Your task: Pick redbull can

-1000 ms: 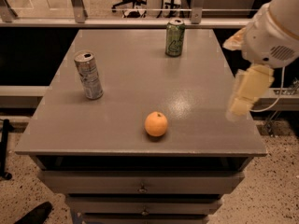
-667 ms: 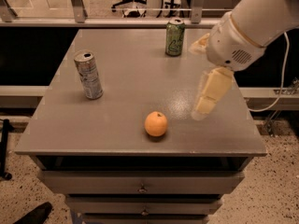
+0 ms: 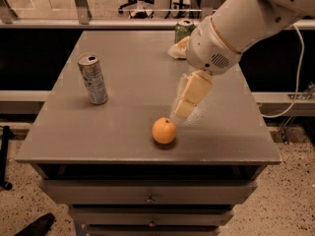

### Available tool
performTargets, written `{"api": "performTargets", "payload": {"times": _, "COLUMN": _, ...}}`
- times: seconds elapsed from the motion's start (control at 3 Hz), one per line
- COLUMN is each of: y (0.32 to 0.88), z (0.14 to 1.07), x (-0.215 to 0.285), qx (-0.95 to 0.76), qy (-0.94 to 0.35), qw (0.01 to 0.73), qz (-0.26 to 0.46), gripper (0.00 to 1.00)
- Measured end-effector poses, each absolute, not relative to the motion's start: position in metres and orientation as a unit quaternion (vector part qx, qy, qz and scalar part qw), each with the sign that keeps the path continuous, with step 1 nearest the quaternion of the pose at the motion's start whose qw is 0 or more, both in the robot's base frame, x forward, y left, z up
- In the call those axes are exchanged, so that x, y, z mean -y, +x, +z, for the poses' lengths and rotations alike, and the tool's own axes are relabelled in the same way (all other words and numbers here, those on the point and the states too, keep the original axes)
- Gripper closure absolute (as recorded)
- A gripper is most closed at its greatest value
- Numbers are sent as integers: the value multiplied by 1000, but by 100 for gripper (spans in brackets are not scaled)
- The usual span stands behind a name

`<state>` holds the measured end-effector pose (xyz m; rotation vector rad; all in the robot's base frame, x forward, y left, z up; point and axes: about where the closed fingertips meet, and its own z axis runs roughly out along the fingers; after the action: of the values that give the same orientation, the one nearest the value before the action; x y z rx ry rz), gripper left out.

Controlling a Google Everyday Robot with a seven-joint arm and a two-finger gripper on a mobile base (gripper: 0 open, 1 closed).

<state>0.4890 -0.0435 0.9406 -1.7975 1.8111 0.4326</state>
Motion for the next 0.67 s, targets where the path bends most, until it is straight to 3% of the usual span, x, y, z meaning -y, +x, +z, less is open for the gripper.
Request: {"api": "performTargets", "payload": {"times": 0.67, "y": 533, "z": 894, "x": -62, "qx": -636, "qy": -655, "qw": 319, "qz": 255, "gripper": 0}}
